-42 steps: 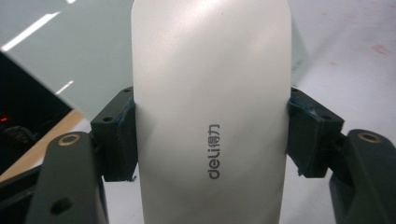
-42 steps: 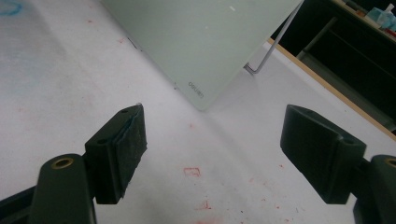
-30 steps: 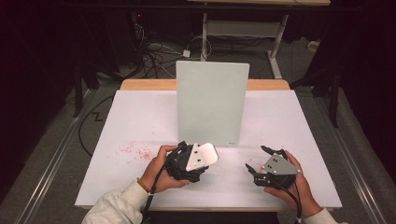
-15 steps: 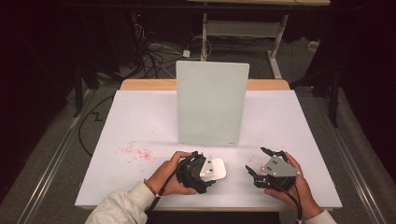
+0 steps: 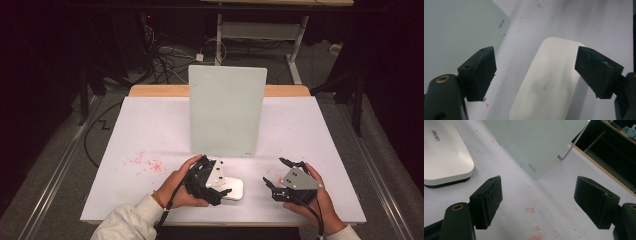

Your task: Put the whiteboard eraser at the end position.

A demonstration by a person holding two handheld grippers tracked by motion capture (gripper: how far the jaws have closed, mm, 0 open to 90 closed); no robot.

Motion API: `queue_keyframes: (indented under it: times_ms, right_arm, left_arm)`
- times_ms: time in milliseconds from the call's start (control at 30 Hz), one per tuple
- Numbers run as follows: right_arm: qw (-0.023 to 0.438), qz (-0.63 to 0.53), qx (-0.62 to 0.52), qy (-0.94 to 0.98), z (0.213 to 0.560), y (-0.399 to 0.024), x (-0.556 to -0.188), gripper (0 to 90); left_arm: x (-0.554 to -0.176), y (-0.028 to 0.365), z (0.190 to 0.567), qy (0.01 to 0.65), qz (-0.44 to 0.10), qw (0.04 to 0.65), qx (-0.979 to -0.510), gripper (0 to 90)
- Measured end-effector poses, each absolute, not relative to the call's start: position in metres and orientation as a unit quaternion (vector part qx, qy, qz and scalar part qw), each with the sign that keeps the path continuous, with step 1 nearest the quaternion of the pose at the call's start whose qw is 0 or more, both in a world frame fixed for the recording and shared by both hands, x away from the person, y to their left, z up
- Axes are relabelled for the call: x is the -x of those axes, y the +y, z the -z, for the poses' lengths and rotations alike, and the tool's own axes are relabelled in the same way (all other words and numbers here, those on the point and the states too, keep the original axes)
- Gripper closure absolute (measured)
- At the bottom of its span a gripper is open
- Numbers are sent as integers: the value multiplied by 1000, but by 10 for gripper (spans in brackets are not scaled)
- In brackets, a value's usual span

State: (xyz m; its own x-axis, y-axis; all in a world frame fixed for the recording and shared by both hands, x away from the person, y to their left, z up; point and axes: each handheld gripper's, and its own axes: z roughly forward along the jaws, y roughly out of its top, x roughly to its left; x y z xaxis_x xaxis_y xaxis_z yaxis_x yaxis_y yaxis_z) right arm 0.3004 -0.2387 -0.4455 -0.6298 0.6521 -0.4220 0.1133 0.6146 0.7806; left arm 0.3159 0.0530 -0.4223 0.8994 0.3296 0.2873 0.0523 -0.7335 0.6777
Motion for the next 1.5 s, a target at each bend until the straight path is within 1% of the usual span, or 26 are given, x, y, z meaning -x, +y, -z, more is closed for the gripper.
queue_keyframes:
  times_ms: [200,367,767,900,1067,1233,1500]
  right_arm:
    - [364,-374,-232,821,444,-238,-299,232]
    - [365,-376,-237,818,443,-239,-299,233]
    - [370,-380,-241,813,442,-241,-299,232]
    - [372,-380,-243,811,442,-243,-299,232]
    - [373,-384,-250,807,440,-245,-300,232]
    - [367,-389,-260,804,440,-247,-302,232]
    - [377,-394,-269,794,437,-252,-302,232]
  left_arm:
    - [-319,67,414,133,-241,374,-886,168]
    - [-321,76,414,138,-280,379,-871,168]
    - [-332,106,424,182,-325,369,-852,169]
    - [-334,119,431,203,-334,360,-847,169]
    - [-336,138,437,236,-328,363,-840,169]
    - [-334,153,442,253,-335,355,-835,169]
    - [-326,176,445,277,-334,364,-824,169]
